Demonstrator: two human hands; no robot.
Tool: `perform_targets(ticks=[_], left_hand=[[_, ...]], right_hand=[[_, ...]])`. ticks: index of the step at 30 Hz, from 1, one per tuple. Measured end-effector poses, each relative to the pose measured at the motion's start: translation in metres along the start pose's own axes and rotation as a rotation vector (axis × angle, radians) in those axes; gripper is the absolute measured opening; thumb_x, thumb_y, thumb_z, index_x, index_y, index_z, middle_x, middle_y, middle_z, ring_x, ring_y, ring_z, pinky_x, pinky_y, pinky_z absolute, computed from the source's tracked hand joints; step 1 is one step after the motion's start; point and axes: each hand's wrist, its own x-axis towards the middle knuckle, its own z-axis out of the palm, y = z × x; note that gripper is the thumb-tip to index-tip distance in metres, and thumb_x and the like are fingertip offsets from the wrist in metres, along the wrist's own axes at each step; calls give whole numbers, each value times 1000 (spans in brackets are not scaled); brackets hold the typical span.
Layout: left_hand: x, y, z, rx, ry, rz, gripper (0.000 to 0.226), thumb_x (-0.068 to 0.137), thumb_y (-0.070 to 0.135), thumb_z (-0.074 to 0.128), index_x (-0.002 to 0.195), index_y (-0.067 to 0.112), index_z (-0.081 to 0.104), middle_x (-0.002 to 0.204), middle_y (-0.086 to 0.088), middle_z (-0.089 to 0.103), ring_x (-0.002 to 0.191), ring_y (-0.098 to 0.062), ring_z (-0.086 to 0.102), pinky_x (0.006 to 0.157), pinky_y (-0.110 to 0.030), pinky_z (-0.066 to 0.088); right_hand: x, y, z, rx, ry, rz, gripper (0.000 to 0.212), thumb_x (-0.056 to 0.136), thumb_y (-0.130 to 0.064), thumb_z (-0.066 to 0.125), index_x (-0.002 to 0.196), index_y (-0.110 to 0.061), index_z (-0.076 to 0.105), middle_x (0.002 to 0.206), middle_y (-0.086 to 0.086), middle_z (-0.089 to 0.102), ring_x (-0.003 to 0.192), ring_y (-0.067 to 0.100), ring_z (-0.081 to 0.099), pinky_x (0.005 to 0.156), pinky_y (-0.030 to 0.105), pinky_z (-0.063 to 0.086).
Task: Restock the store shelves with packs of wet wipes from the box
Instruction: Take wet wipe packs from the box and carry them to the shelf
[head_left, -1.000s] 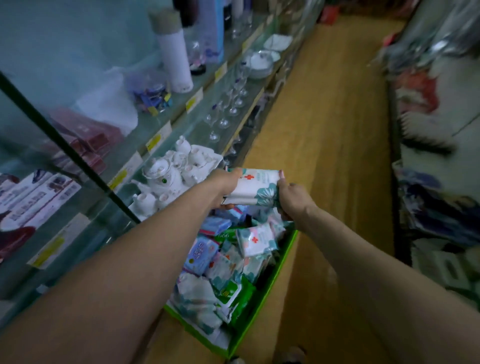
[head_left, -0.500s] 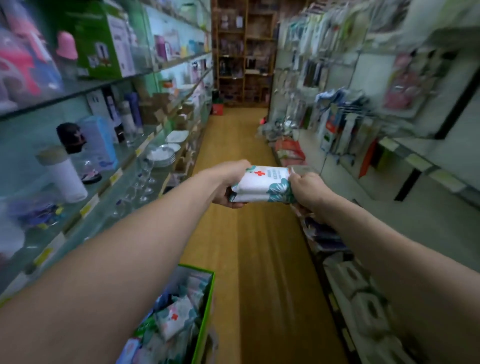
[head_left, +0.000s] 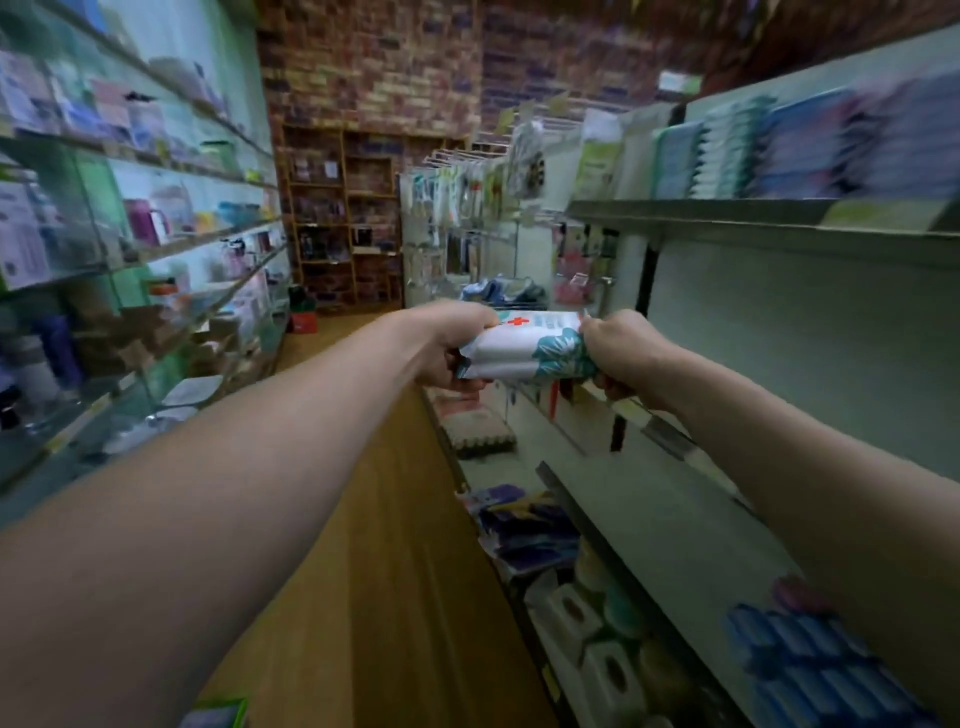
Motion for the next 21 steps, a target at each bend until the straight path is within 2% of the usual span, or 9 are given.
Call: perform_targets(ticks=[3, 7, 10, 15, 19, 21], left_hand=[[2, 35, 27, -6, -37, 60, 17, 97, 15, 45, 85, 9, 55, 65, -5, 52, 51, -14, 50, 42, -21, 41], [2, 76, 66, 12, -104, 133, 18, 98, 17, 43, 87, 8, 54, 64, -6, 54, 38, -12, 52, 35, -16, 39], [9, 106, 94, 11, -128, 185, 19, 99, 22, 43, 93, 9, 55, 71, -7, 58, 51, -14, 54, 38, -16, 43], [25, 146, 129, -15, -185, 255, 23, 98, 26, 48, 109, 8, 57, 93, -11, 62, 63, -17, 59, 44, -22, 50], [39, 171, 149, 6, -230, 341, 18, 97, 23, 52, 107, 9, 57, 81, -9, 60, 56, -16, 57, 39, -19, 46], [47, 183, 157, 24, -255, 377, 16, 97, 24, 52, 104, 10, 56, 82, -9, 60, 56, -15, 58, 39, -18, 46]], right_hand=[[0, 2, -45, -27, 55, -43, 40, 102, -18, 33, 122, 10, 52, 64, 6, 45, 50, 14, 40, 33, 19, 37], [6, 9, -100, -31, 148, 17, 38, 101, -26, 31, 116, 1, 54, 65, 11, 59, 45, 16, 39, 41, 23, 28], [6, 12, -137, -60, 228, 13, 37, 99, -25, 30, 111, -1, 55, 66, 13, 63, 46, 17, 39, 44, 23, 27], [3, 11, -182, -90, 345, 39, 34, 99, -20, 30, 114, -1, 54, 63, 11, 61, 45, 18, 37, 44, 23, 26], [10, 15, -207, -128, 437, 62, 33, 98, -19, 30, 111, -1, 55, 63, 10, 61, 42, 16, 37, 38, 15, 26], [18, 17, -217, -145, 476, 71, 33, 97, -19, 31, 108, -1, 56, 62, 10, 62, 44, 17, 38, 41, 19, 27]])
